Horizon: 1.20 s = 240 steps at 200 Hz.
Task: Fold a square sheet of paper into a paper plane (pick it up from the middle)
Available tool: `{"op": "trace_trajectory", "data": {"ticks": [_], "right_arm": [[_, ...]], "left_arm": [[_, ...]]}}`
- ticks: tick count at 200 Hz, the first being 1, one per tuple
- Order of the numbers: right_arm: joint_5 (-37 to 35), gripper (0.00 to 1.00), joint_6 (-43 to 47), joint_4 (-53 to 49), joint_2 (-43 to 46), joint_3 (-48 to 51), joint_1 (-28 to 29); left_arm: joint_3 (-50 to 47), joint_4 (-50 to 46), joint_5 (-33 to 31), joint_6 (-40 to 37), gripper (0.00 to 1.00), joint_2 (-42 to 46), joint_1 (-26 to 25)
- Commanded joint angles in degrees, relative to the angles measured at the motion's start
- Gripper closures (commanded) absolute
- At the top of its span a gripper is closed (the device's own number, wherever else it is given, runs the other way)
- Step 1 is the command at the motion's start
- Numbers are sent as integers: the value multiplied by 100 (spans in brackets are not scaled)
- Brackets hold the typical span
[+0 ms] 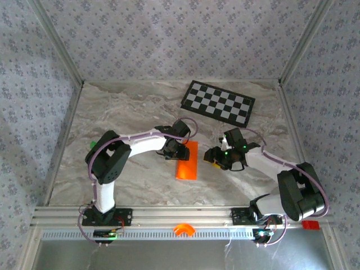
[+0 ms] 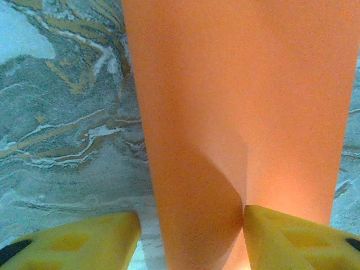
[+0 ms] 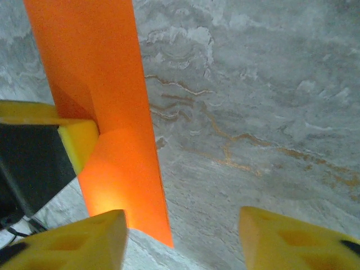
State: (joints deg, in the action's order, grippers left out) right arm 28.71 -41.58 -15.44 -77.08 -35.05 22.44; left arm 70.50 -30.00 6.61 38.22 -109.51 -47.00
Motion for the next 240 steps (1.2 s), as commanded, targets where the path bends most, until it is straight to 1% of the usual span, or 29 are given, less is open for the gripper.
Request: {"op": "trace_trajectory", "data": {"ticks": [1,26,47,60,73,82,102,115,131,194,240], "right_arm": [[101,56,-44,150,-104,-142,57],[-55,64,-113,180,-201,-195,82],[-76,67,-137,225,-308,-254,108],[-40,72,-140,252,-398,-317,136],[-28,75,-140,282,-488,-376,164],[-32,80,-159,352,-571,-415,193],[2,89,-196,480,-772,-538,268],[-51,96,-210,506,-927,-662,334],[-188,100,-242,557,-1088,-790,410],[-220,100,-384,900,-1801,-1186,628],[-147,100,-399,974,-2086,-1407,705]], "left_arm": [[-231,152,-347,17,44,-597,33],[-225,165,-348,63,44,-628,28],[-245,213,-345,41,44,-646,9],[-226,181,-369,24,44,-675,2],[-226,161,-375,2,44,-702,-4],[-222,163,-369,-7,44,-711,-13],[-221,161,-389,-10,44,-728,-23],[-224,161,-389,4,44,-736,-25],[-204,161,-384,8,44,-756,-24],[-212,179,-393,37,44,-782,-35],[-212,192,-395,54,44,-790,-33]]}}
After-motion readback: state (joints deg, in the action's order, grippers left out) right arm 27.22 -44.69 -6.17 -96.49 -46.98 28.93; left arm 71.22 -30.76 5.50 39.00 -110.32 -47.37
